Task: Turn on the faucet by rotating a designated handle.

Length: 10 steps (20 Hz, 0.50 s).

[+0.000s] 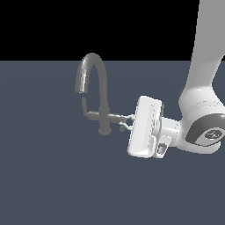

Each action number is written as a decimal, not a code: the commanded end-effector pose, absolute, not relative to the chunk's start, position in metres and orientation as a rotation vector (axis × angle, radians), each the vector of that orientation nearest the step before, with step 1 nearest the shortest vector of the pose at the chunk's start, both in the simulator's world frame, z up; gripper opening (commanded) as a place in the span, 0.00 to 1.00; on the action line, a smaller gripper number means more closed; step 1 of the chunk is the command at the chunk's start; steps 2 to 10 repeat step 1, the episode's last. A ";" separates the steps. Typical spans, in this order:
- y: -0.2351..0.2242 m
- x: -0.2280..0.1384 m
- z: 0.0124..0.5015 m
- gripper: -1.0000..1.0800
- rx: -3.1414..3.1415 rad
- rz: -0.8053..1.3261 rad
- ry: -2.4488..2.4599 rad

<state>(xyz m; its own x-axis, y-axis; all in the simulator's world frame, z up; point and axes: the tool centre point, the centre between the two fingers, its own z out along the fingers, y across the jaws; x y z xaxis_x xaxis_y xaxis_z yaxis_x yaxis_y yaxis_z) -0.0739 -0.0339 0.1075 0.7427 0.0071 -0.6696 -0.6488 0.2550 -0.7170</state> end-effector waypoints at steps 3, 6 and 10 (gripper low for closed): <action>-0.032 -0.087 0.078 0.00 -1.246 0.507 0.661; -0.032 -0.087 0.078 0.00 -1.246 0.507 0.661; -0.032 -0.087 0.078 0.00 -1.246 0.507 0.661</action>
